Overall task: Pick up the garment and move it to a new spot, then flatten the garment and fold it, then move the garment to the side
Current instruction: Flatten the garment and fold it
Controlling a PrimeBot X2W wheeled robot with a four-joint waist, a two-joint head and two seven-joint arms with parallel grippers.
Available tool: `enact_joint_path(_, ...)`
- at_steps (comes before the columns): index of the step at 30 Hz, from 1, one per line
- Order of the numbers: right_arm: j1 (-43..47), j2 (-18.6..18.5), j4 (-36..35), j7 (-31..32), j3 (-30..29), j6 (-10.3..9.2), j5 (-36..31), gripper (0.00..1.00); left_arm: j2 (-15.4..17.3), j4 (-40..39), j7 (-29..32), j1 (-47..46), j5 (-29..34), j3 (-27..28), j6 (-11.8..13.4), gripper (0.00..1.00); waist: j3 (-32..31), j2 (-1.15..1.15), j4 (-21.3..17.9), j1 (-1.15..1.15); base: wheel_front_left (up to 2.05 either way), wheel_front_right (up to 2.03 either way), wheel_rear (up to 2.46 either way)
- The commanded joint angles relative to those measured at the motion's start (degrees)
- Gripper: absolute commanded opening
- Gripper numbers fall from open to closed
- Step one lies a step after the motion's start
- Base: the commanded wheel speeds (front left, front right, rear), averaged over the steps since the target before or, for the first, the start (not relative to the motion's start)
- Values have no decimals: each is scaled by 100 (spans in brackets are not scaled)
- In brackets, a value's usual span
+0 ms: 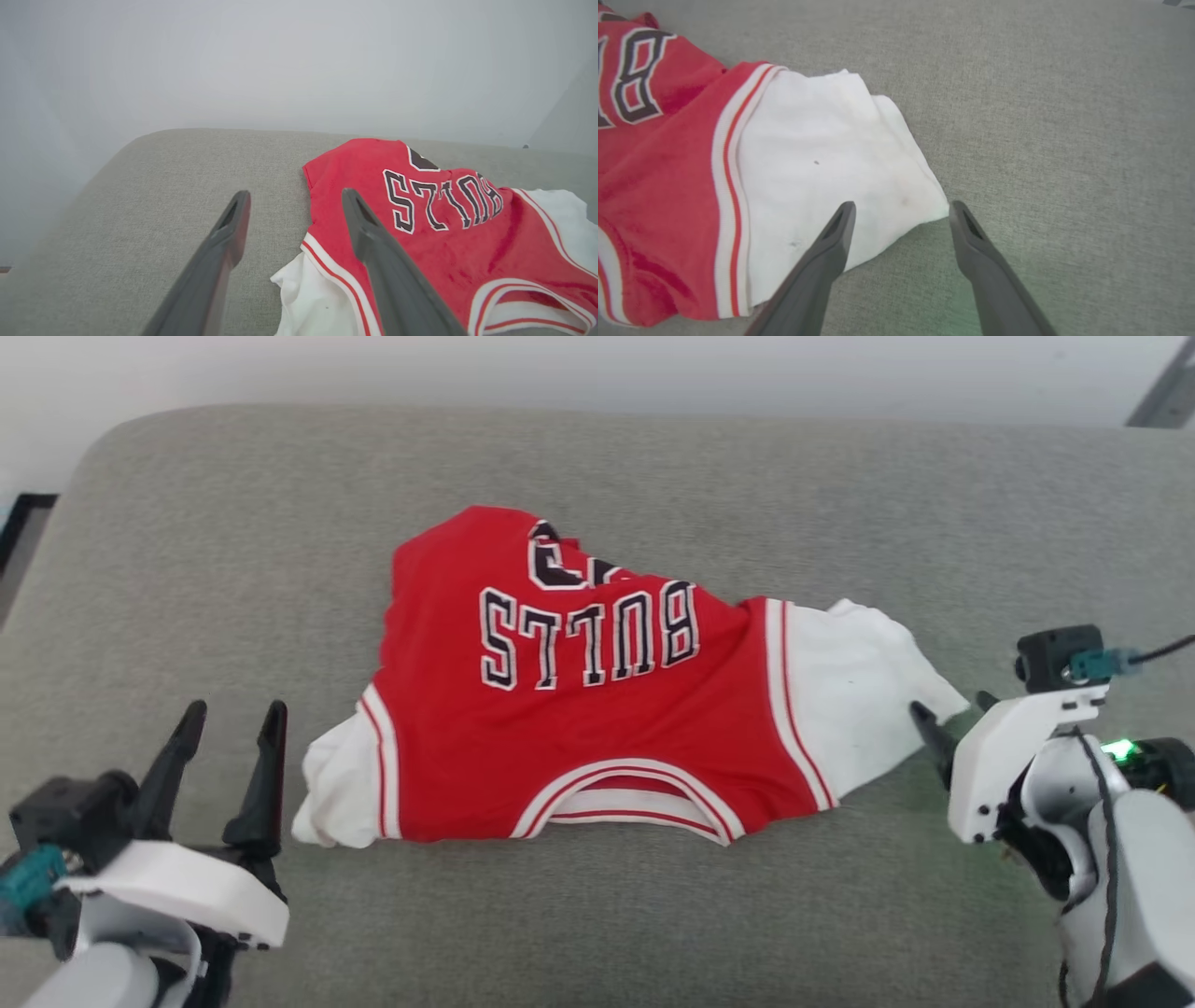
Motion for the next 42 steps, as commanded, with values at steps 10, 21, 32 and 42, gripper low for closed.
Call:
enact_joint_path(10, -724, -277, 1086, 1234, 211, -2, -82, 100, -1173, 60, -35, 933, 904, 1197, -646, 100, -12, 0, 475, 0, 0, 0, 0)
enact_joint_path(21, -1165, -467, 2267, 2078, 407, -3, 406, 0, -1989, 362, -35, 1224, 1482, 1867, -1292, 100, -21, 0, 585, 0, 0, 0, 0)
enact_joint_path(32, -679, -1381, 1211, 2614, 90, -6, 924, 0, -2326, 422, -35, 1488, 1845, 2374, -1665, 100, -150, 0, 390, 0, 0, 0, 0)
enact_joint_path(42, -125, -1109, 662, 2659, -720, -3, 459, 100, -2280, 510, -16, 1545, 1870, 2436, -1877, 100, -200, 0, 274, 0, 0, 0, 0)
